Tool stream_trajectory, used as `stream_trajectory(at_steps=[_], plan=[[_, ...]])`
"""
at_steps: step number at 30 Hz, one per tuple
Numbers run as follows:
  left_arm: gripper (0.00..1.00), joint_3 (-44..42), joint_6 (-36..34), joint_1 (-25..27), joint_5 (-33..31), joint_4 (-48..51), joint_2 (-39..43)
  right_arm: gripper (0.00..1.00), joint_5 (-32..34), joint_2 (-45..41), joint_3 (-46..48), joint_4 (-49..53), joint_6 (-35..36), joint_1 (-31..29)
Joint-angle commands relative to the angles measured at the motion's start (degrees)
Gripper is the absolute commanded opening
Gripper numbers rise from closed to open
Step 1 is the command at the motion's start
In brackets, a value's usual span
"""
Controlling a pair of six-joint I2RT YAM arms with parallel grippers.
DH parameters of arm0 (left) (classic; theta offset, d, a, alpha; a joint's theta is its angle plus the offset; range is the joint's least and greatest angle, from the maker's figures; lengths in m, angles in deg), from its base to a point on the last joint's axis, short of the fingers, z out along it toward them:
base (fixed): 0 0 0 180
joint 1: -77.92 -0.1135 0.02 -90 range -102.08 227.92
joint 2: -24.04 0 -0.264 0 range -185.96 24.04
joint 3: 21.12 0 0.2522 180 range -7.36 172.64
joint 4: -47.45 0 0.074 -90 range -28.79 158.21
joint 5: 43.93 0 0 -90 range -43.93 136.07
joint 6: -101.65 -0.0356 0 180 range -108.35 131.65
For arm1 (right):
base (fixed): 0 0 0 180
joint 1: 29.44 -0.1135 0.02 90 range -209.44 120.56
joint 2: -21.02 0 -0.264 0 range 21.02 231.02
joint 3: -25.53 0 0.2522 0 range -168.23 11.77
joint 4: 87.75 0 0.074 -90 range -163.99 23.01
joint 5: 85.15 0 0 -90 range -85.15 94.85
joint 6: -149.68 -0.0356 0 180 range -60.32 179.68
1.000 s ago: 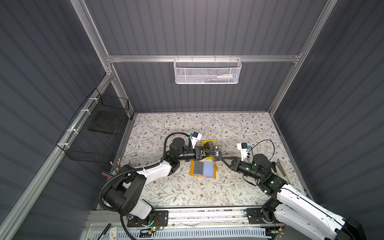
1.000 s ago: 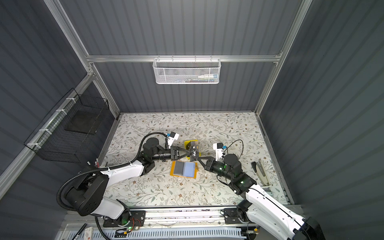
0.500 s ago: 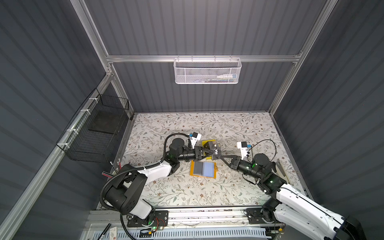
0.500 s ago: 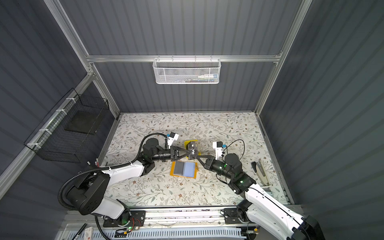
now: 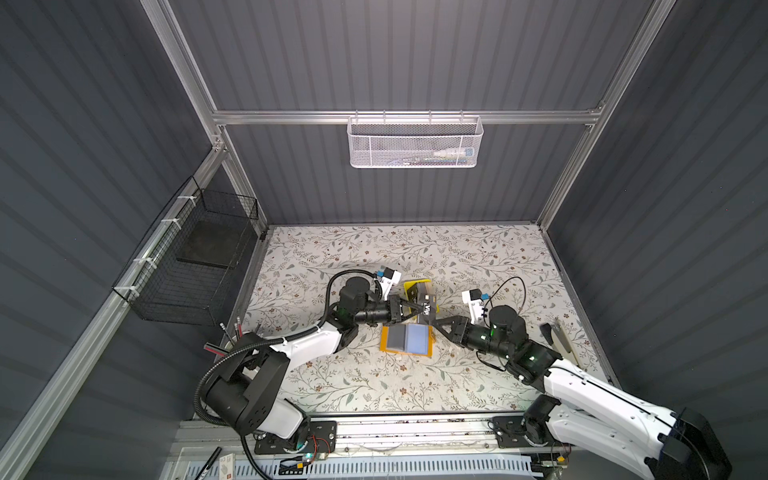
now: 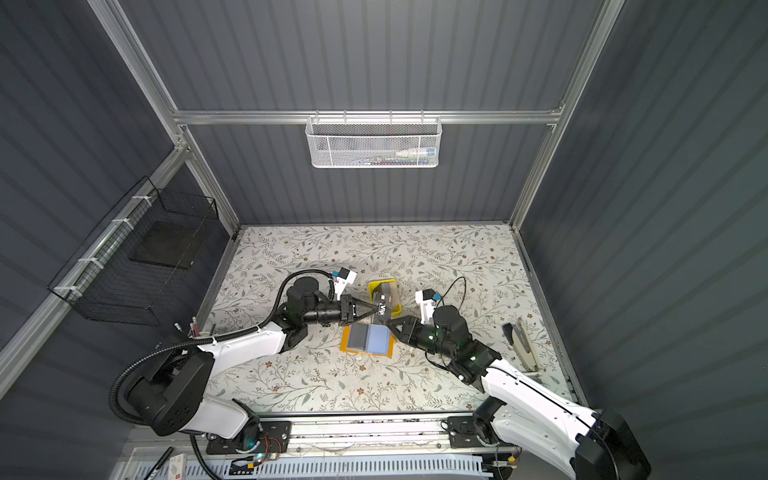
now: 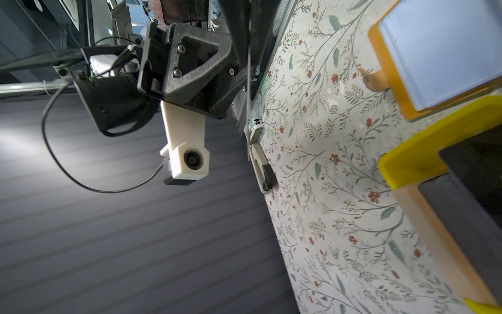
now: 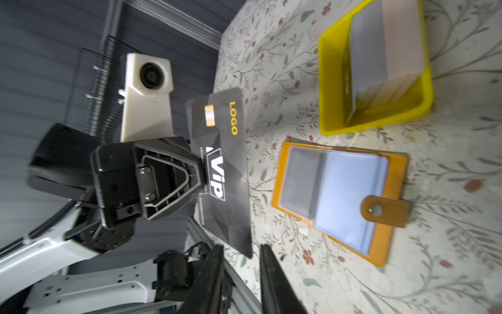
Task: Put the credit cards into the card holder
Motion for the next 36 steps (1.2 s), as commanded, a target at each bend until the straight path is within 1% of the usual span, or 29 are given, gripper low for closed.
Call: stream_trajectory(at_steps=[1, 3, 6, 10, 14, 17, 20, 27, 36], plan=[[0.0, 0.02, -6.08, -3.11, -2.54, 9.76, 2.64, 0.29, 10.05, 2.4, -4.72, 12.68, 3.53, -3.4], [0.0, -1.36, -6.11, -4.74, -1.34, 9.45, 3.28, 0.3, 14.28, 6.09, -7.41, 18.44, 3.9, -5.62], [0.0, -2.37, -8.51, -5.17, -1.77, 13.28, 4.88, 0.29, 17.16, 13.11, -10.44, 23.59, 3.3, -7.48], [0.0, -5.41, -9.03, -5.26, -2.94, 15.12, 7.9, 0.29, 17.85, 20.53, -11.7, 23.24, 2.17, -8.09], [0.0, -8.69, -9.09, -5.25, -4.74, 16.75, 10.8, 0.28, 18.62, 25.77, -13.42, 22.9, 2.97, -8.0], [0.0, -11.06, -7.76, -5.25, -5.21, 15.49, 12.02, 0.27, 17.81, 29.65, -14.99, 22.61, 3.98, -7.94], [0.0, -12.17, -6.86, -5.25, -5.58, 14.31, 12.55, 0.25, 17.81, 31.55, -15.23, 21.18, 4.22, -7.88], [0.0, -11.61, -7.23, -5.26, -6.48, 15.0, 12.22, 0.24, 17.55, 34.6, -16.36, 21.12, 5.6, -6.62], [0.0, -11.61, -7.45, -5.25, -8.38, 15.89, 12.46, 0.21, 17.02, 36.41, -16.37, 19.86, 7.16, -4.82]])
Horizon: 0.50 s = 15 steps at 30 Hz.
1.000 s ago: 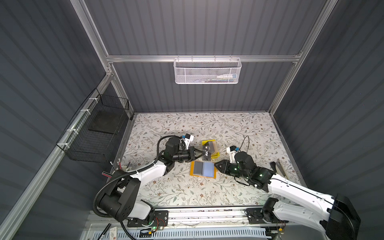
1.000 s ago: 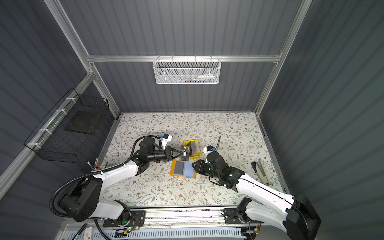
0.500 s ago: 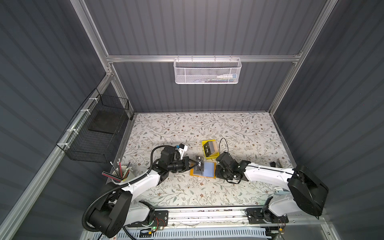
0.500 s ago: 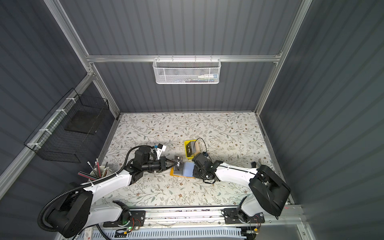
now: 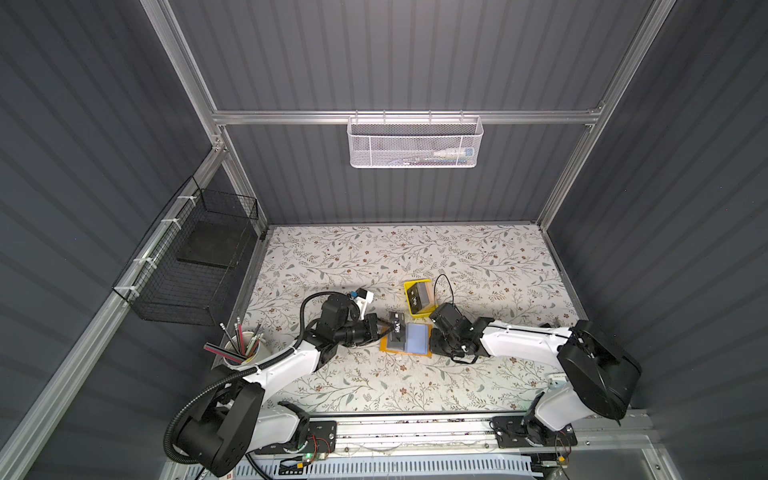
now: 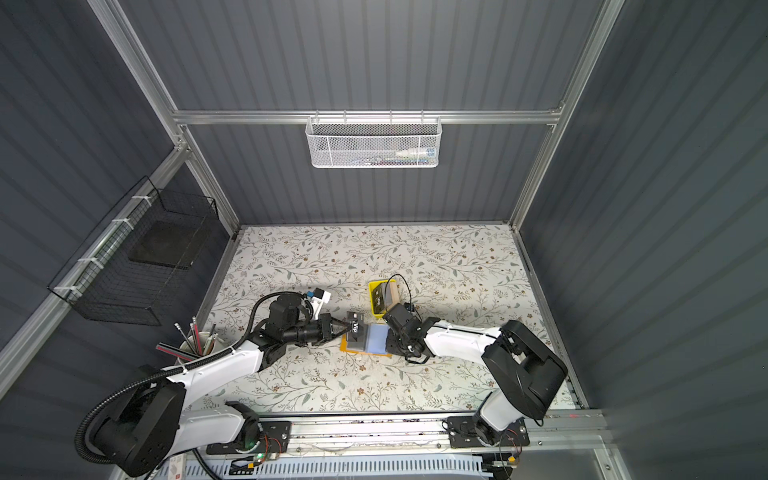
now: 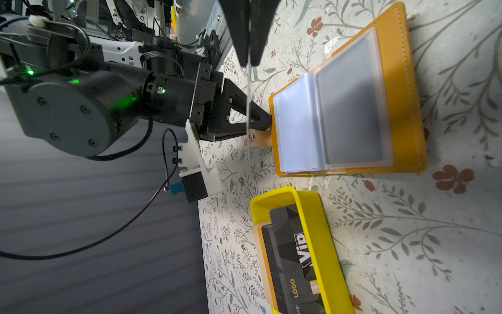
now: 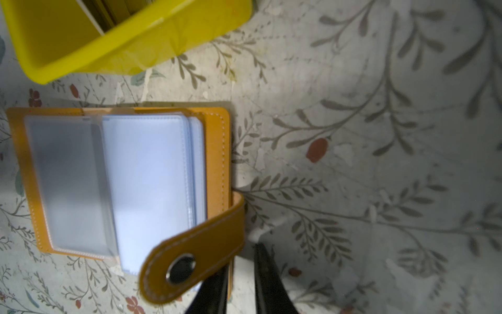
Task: Put the credit cards into the card holder
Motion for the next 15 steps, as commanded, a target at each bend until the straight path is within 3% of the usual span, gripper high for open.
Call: stream_trajectory(at_steps=[1, 10, 15], plan=[[0.0, 0.06, -0.37, 0.12, -1.38, 1.62, 0.79, 0.2, 0.27, 1.09, -1.07, -0.31, 1.74, 1.2], [0.0, -1.17, 0.62, 0.12, -2.98, 0.59, 0.75, 0.2, 0.08, 0.53, -2.71, 0.86, 4.37, 2.49], [0.0, -3.15, 4.37, 0.35, -3.09, -5.55, -0.75, 0.21, -2.38, -1.87, -0.71, -1.21, 5.65, 2.15]])
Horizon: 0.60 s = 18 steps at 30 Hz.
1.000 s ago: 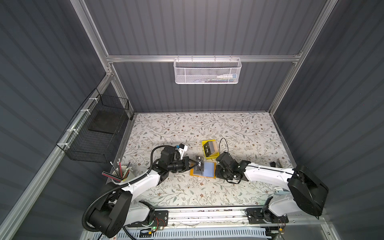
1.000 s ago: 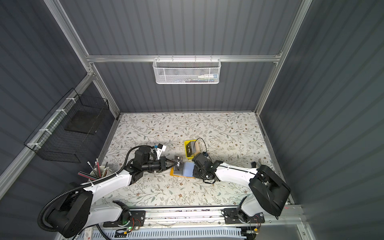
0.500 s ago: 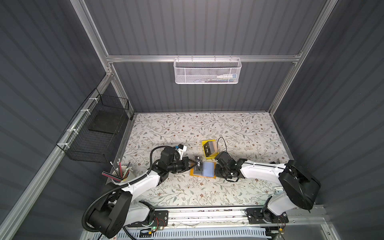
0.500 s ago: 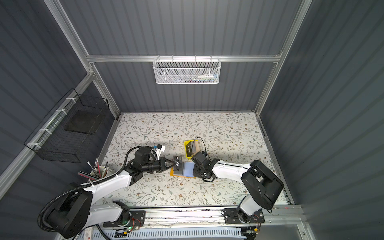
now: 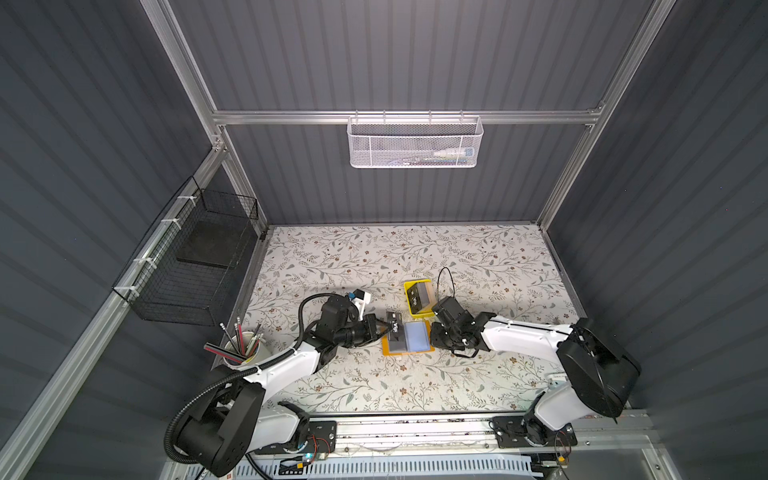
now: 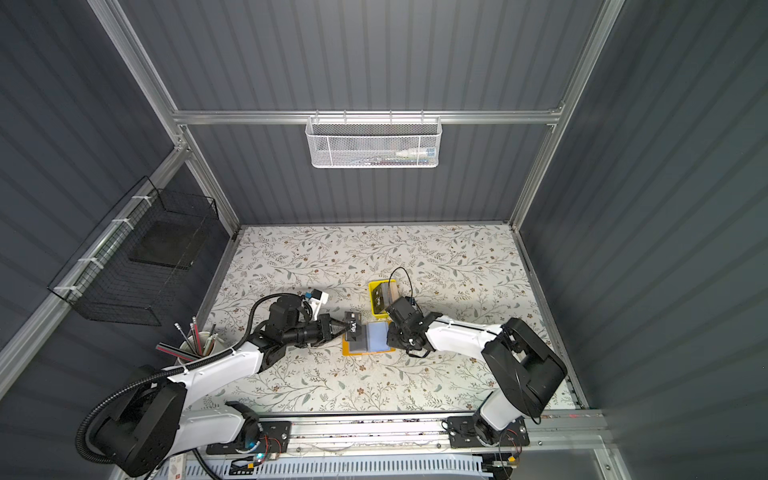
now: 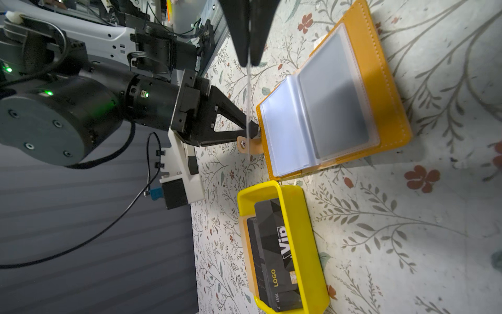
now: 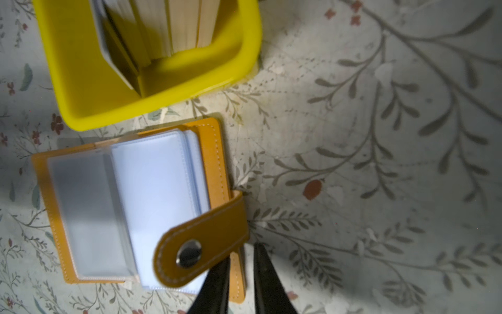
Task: Put the credit cards into the card holder
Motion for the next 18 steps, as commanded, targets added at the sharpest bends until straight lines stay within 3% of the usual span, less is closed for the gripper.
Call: stream_trajectory(at_steps=[1, 18], plan=[[0.0, -1.72, 3.52, 0.58, -0.92, -4.94, -1.07, 0.21, -1.22, -2.15, 1.11, -0.64, 1.41, -0.41], [0.0, -3.26, 7.06, 5.91, -9.09, -10.57, -5.82, 0.22, -0.4, -2.2, 4.61, -1.98, -0.02, -2.81]])
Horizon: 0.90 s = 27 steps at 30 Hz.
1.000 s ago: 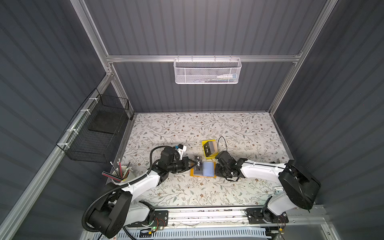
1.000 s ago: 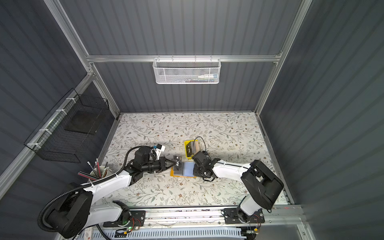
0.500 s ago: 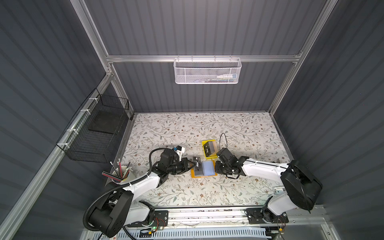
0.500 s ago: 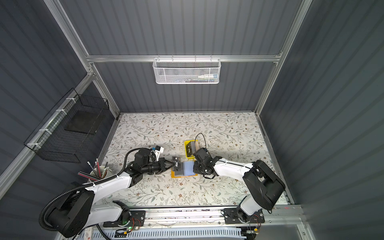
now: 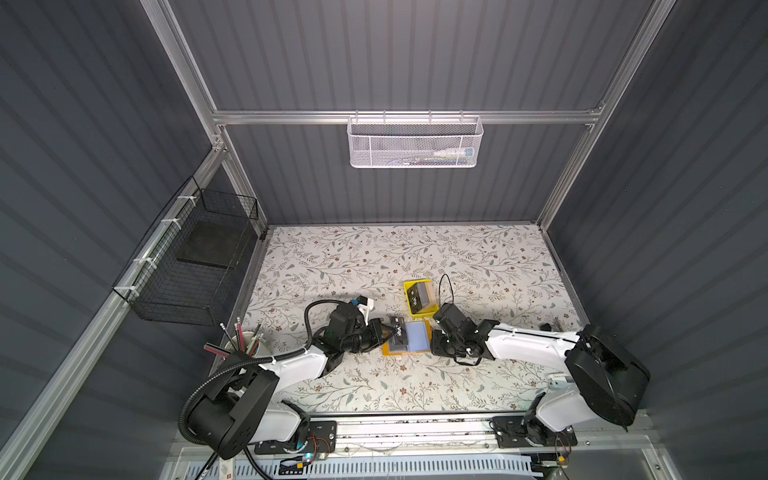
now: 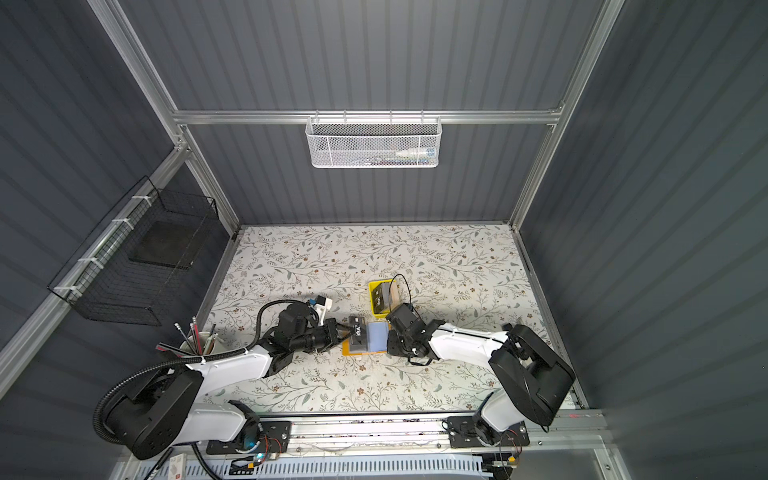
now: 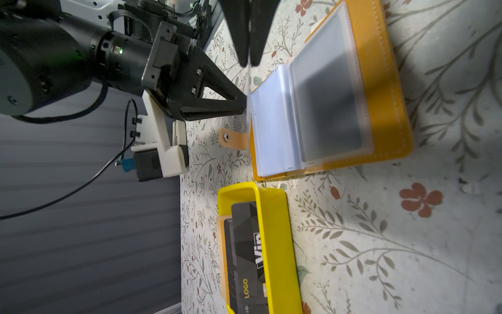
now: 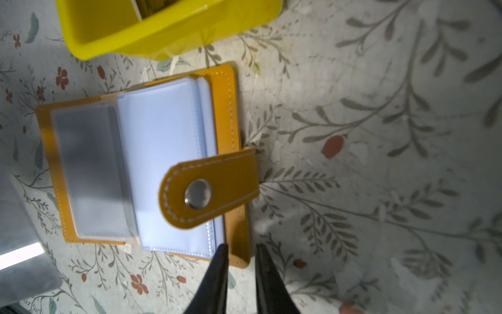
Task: Put the credit cards into the card holder
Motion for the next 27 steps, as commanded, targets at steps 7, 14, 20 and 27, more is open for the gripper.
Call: stream_trajectory(at_steps=[7, 14, 20, 27], plan=[[0.0, 0.04, -0.98, 0.65, -5.24, 2.61, -0.91, 0.19, 1.39, 1.7, 0.83, -0.97, -0.35, -1.11], [0.0, 0.35, -1.02, 0.67, -4.23, 1.42, -3.83, 0.18, 1.71, 2.4, 0.47, -0.88, -0.03, -1.29], [0.0, 0.49, -0.85, 0.68, -2.86, -1.02, -6.66, 0.17, 1.9, 2.74, 0.4, -0.88, 0.14, -1.38], [0.0, 0.15, 0.31, 0.68, -1.83, -4.32, -8.74, 0.16, 2.26, 2.86, 0.48, -0.88, 0.24, -1.37]])
